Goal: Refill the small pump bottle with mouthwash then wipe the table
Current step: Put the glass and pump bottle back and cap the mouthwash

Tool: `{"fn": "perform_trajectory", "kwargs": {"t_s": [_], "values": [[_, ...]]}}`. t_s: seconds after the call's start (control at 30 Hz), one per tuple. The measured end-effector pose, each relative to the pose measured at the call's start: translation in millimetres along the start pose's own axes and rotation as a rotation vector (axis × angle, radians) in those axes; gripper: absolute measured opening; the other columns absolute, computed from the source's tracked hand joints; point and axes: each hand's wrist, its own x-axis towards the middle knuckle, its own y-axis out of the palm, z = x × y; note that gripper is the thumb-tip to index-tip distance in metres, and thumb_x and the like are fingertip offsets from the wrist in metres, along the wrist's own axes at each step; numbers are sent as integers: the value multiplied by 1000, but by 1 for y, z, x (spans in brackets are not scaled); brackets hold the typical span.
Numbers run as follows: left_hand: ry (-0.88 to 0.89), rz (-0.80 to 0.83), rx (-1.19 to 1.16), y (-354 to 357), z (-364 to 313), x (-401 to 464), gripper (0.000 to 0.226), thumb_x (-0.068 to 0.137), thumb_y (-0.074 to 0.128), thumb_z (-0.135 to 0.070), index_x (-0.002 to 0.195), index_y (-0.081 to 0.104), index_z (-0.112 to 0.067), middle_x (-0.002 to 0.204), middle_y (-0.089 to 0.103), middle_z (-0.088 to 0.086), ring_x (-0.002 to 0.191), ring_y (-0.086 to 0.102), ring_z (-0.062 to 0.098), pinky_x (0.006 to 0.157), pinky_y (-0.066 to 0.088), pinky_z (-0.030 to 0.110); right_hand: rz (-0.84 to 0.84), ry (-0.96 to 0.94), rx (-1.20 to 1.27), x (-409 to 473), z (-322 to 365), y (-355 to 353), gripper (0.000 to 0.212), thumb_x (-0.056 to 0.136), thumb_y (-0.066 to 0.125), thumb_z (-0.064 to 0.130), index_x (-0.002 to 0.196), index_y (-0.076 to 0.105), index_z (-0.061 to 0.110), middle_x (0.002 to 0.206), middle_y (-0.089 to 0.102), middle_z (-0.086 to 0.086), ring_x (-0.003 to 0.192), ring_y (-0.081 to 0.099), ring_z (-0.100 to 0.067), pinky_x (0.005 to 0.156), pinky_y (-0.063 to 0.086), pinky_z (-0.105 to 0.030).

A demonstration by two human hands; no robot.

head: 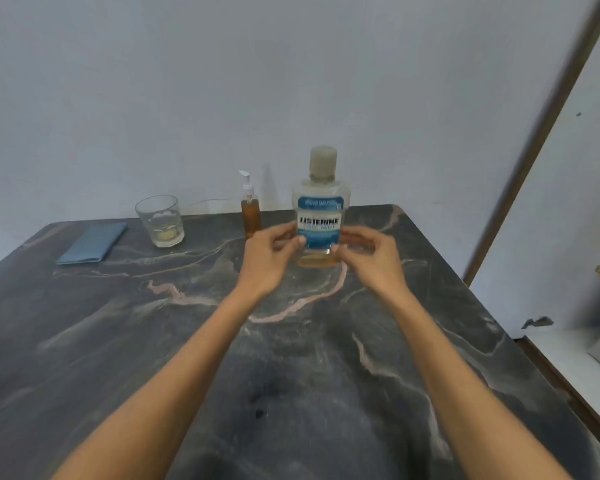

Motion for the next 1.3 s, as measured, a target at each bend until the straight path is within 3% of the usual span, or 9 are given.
{"fn": "perform_trajectory", "kwargs": {"t_s": [0.1, 0.17, 0.33, 0.47, 0.6, 0.87, 1.0, 1.3], "values": [[7, 8, 5, 10, 10, 67, 37, 92, 58, -15, 127, 56, -3, 124, 62, 10, 112, 60, 17, 92, 46, 20, -46, 11, 7, 65, -1, 5, 31, 77, 72, 8, 107, 66, 13, 95, 66, 3, 86, 61, -2, 66, 48, -8], [-3, -24, 4, 20, 21, 97, 35, 92, 57, -13, 125, 57, -4, 125, 62, 10, 109, 58, 10, 89, 43, 15, -72, 40, 17, 98, -10, 11, 31, 78, 71, 5, 108, 65, 10, 98, 67, -1, 90, 62, -8, 71, 50, -13], [-84, -71, -55, 47, 64, 142, 34, 92, 57, -13, 125, 57, -5, 126, 61, 10, 103, 54, 6, 89, 42, 19, -105, 102, 13, 152, -54, 28, 34, 78, 72, 5, 110, 65, 8, 105, 68, -7, 95, 62, -13, 85, 51, -30], [-136, -36, -71, 67, 100, 153, 36, 91, 59, -14, 126, 56, -5, 125, 62, 10, 112, 58, 16, 93, 45, 25, -111, 143, 16, 168, -90, 35, 34, 78, 70, 1, 112, 64, 7, 106, 67, -8, 97, 62, -14, 83, 52, -27], [-135, -35, -71, 81, 118, 156, 36, 90, 60, -16, 125, 58, -6, 122, 63, 9, 106, 58, 10, 94, 47, 27, -150, 157, 26, 175, -108, 35, 34, 79, 68, -1, 110, 64, 11, 102, 66, -2, 87, 60, -5, 73, 50, -17], [-137, -13, -69, 89, 130, 158, 37, 91, 60, -15, 127, 56, -8, 124, 62, 6, 103, 54, 2, 80, 44, 8, -150, 122, 3, 174, -125, 35, 33, 81, 67, 3, 112, 63, 15, 98, 63, 7, 88, 57, 3, 71, 46, -13], [-133, 1, -76, 94, 131, 156, 38, 91, 59, -11, 129, 54, -10, 127, 60, 5, 113, 55, 10, 91, 46, 22, -165, 116, 0, 174, -130, 33, 33, 82, 67, 5, 112, 63, 17, 98, 62, 11, 83, 55, 10, 63, 43, -8], [-150, 19, -87, 99, 131, 157, 38, 90, 59, -10, 128, 55, -10, 127, 60, 4, 116, 56, 12, 89, 44, 16, -179, 103, -3, 172, -133, 31, 34, 83, 65, 5, 116, 61, 15, 105, 62, 7, 91, 56, 3, 73, 46, -10]]}}
